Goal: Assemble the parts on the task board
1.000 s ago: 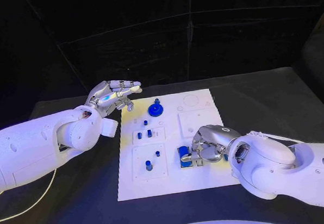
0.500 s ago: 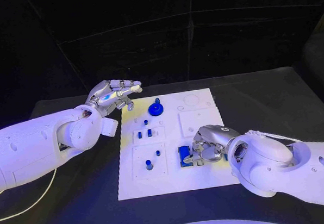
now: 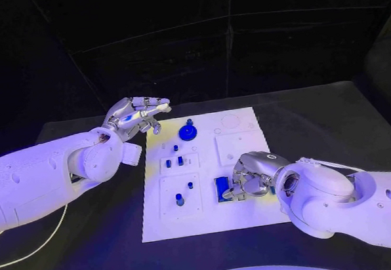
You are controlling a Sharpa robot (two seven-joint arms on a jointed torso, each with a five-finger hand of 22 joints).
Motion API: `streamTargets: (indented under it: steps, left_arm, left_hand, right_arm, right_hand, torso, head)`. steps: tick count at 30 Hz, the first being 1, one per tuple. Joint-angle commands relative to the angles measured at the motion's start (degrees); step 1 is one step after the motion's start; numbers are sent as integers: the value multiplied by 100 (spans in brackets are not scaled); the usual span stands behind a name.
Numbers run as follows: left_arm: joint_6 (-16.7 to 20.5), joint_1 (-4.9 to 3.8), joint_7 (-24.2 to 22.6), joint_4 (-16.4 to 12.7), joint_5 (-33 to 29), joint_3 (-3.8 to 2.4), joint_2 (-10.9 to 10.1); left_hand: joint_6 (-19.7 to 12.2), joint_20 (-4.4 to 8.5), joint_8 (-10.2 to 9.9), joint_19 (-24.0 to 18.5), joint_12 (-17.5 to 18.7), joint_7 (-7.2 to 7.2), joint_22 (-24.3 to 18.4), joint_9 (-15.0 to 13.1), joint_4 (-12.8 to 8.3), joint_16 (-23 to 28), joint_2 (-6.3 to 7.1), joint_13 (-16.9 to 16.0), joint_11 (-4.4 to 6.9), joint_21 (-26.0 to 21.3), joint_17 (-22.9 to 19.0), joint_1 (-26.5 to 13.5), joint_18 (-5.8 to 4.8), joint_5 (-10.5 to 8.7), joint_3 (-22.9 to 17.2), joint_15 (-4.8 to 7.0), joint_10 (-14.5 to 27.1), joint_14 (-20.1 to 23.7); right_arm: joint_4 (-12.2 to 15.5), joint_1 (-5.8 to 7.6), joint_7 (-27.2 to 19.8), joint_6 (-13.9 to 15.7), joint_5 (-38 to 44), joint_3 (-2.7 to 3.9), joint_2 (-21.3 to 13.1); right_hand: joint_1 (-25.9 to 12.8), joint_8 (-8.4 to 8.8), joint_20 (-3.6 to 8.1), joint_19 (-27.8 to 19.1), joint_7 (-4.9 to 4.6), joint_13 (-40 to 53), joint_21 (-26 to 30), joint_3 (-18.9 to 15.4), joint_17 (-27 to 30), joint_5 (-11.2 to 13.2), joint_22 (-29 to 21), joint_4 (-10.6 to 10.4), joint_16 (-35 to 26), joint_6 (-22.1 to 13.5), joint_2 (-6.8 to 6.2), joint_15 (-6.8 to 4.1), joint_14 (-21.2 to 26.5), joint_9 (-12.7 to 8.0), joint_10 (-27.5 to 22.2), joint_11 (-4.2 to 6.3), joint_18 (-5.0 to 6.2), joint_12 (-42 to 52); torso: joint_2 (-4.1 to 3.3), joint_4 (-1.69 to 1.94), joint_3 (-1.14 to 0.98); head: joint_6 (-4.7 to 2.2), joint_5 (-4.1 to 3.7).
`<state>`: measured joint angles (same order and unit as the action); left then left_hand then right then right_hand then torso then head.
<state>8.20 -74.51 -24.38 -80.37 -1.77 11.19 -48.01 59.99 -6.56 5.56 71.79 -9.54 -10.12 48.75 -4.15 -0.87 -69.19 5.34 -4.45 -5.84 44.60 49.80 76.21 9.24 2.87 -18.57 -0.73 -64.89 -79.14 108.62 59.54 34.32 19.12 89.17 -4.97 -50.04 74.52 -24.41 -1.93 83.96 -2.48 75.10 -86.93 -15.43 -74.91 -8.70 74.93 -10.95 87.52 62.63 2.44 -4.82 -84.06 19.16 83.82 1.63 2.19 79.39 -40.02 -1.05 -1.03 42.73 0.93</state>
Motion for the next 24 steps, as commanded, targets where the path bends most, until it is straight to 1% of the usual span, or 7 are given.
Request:
streamTargets:
  steps: [1,5,9,15,18,20,24]
  left_arm:
    - [-44,-8,-28,-6,-12,-4,2]
    - [-48,-7,-29,-6,-12,-3,3]
    - [-49,-7,-30,-3,-12,-3,2]
    - [-39,-7,-29,-20,-12,0,-13]
    - [-45,-5,-35,-34,-12,2,-9]
    - [-51,-3,-39,-47,-12,6,-6]
    - [-62,2,-46,-71,-12,16,-2]
  left_hand:
    - [-41,-6,24,1,-28,11,-5,9,-3,-13,-48,0,-4,-38,-5,10,36,8,43,-16,48,42]
    - [-41,-6,24,1,-28,11,-5,9,-3,-13,-48,0,-4,-38,-5,10,36,8,43,-16,48,42]
    - [-41,-6,24,1,-28,11,-5,9,-3,-13,-48,0,-4,-38,-5,10,36,8,43,-16,48,42]
    - [-41,-6,24,1,-28,11,-5,9,-3,-13,-48,0,-4,-38,-5,10,36,8,43,-16,48,42]
    - [-41,-6,24,1,-28,11,-5,9,-3,-13,-48,0,-4,-38,-5,10,36,8,43,-16,48,42]
    - [-41,-6,24,1,-28,11,-5,9,-3,-13,-48,0,-4,-38,-5,10,36,8,43,-16,48,42]
    - [-41,-6,24,1,-28,11,-5,9,-3,-13,-48,0,-4,-38,-5,10,36,8,43,-16,48,42]
  right_arm:
    - [43,6,-185,307,-3,-1,-46]
    - [164,5,-505,707,-282,-1,-226]
    - [401,7,-947,941,-899,0,-622]
    - [621,12,-1094,894,-1226,1,-1262]
    - [625,12,-996,749,-959,1,-1563]
    - [604,11,-919,677,-724,0,-1679]
    - [543,8,-720,597,-250,-1,-1804]
  right_hand:
    - [-95,21,16,271,-11,635,-14,-60,-950,-16,1140,-87,-24,-61,56,-4,-480,4,164,-12,-106,-32]
    - [-164,99,-2,235,-49,600,18,-107,-892,-123,1102,-187,-55,-166,99,19,-468,-20,134,-42,-94,-89]
    - [13,382,-68,212,-197,570,39,-78,-867,-254,1080,-159,-71,-505,174,115,-463,-124,94,-162,-88,-147]
    - [322,603,-149,194,-292,527,56,-6,-857,-411,1063,3,-78,-621,254,189,-461,-205,46,-245,-81,-222]
    - [345,634,-161,191,-301,496,58,-24,-849,-424,1061,24,-82,-615,229,198,-459,-216,23,-256,-80,-266]
    - [342,635,-170,187,-296,467,62,-50,-832,-427,1057,26,-92,-570,205,202,-455,-214,3,-256,-79,-308]
    - [340,636,-177,193,-285,453,57,-80,-821,-432,1064,25,-98,-508,182,201,-452,-211,-6,-249,-80,-330]
  torso:
    - [-1,2,1]
    - [0,-3,1]
    - [6,-5,-1]
    - [7,-22,6]
    - [3,-12,12]
    - [19,-24,19]
    - [24,-41,9]
  head:
    - [-16,-15]
    - [-27,-31]
    - [-44,-88]
    - [-79,-194]
    - [-126,-243]
    - [-125,-284]
    - [-125,-303]
